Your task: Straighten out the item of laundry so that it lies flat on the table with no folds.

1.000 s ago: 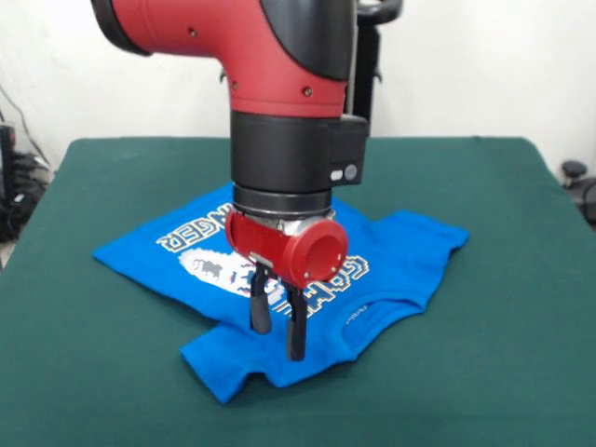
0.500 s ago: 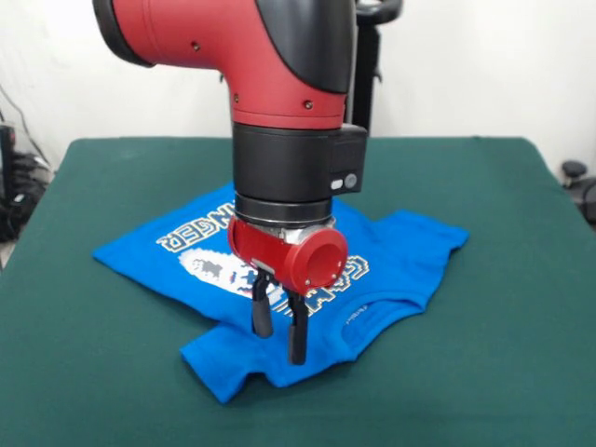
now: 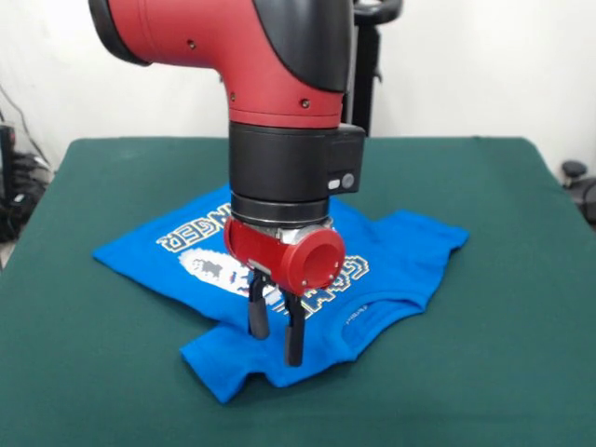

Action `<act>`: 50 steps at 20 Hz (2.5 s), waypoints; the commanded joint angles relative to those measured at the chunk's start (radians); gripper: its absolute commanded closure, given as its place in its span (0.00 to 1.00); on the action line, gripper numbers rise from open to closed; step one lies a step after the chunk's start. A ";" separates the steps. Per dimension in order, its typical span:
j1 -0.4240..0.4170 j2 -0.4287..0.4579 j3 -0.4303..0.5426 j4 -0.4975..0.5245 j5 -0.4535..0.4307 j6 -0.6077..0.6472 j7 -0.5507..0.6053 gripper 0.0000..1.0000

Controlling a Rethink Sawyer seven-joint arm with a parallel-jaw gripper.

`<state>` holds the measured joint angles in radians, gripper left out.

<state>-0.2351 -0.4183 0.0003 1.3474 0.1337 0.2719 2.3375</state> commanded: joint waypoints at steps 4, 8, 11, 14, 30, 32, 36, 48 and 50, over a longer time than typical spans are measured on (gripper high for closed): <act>0.009 -0.039 0.035 -0.006 -0.021 0.230 0.003 0.00; 0.010 -0.035 0.038 -0.016 -0.022 0.237 0.011 0.00; 0.006 -0.037 0.042 -0.014 -0.026 0.233 0.011 0.00; 0.000 -0.046 0.043 -0.016 -0.029 0.246 0.005 0.00; -0.021 -0.029 0.046 -0.054 -0.047 0.265 -0.011 0.00; -0.020 -0.022 0.044 -0.059 -0.051 0.258 -0.010 0.00; -0.016 -0.001 0.037 -0.076 -0.060 0.245 -0.005 0.00; -0.040 0.072 0.069 -0.123 -0.114 0.202 -0.028 0.00; -0.036 0.074 0.065 -0.126 -0.120 0.202 -0.019 0.00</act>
<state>-0.2773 -0.4398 -0.0003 1.2026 0.0536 0.4334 2.3375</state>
